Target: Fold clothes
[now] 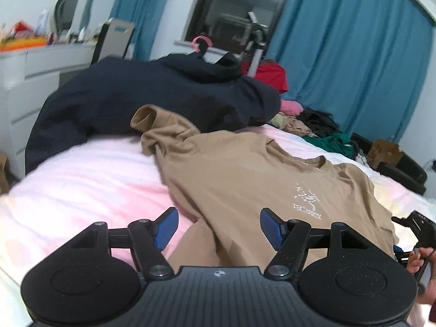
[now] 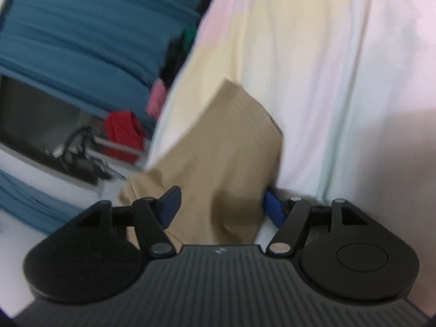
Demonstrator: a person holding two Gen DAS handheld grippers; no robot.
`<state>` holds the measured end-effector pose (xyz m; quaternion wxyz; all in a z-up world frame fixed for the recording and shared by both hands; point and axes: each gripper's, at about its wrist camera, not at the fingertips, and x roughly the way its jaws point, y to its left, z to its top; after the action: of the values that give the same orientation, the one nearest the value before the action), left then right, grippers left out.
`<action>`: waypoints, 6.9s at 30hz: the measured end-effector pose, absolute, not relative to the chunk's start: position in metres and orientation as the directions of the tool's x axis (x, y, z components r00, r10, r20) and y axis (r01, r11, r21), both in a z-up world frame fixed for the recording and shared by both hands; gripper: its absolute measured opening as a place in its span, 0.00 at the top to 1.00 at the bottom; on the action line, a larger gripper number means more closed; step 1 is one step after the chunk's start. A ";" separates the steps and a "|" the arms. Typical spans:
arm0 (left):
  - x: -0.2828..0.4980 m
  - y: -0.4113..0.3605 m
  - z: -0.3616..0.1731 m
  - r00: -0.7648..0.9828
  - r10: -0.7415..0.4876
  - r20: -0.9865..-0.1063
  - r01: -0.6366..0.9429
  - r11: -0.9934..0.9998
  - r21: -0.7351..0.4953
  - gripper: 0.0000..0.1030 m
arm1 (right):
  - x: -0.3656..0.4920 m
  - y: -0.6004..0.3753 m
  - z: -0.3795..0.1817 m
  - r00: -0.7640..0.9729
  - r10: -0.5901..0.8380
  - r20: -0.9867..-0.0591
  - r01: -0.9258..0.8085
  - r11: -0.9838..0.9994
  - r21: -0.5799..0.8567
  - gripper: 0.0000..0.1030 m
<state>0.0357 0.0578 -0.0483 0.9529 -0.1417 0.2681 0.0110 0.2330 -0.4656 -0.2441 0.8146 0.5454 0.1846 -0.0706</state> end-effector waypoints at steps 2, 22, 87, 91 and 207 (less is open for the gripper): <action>0.036 0.059 -0.048 0.854 -0.050 -0.518 -0.106 0.957 -0.268 0.33 | 0.242 -0.467 -0.247 0.922 0.080 -0.378 0.313 0.418 0.853 0.92; 0.029 0.040 -0.041 0.857 -0.046 -0.513 -0.060 0.980 -0.188 0.33 | 0.224 -0.492 -0.252 0.962 0.098 -0.257 0.217 0.305 0.928 0.24; 0.054 0.079 -0.044 0.815 -0.044 -0.578 -0.014 0.995 -0.096 0.29 | 0.329 -0.167 -0.084 0.874 0.236 -0.425 -0.156 0.964 0.215 0.21; 0.043 0.073 -0.038 0.827 -0.051 -0.560 -0.001 0.996 -0.093 0.29 | 0.238 -0.189 -0.046 0.898 0.257 -0.356 -0.183 0.956 0.229 0.21; -0.108 0.048 -0.007 0.567 -0.421 -0.708 0.308 0.905 -0.292 0.60 | 0.040 -0.320 -0.122 0.719 0.392 -0.574 -0.033 0.844 0.535 0.32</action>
<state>-0.1084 0.0477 -0.0074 0.8825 -0.0679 0.4170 -0.2067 0.0399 -0.3203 -0.1220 0.8921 0.2525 0.3552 0.1192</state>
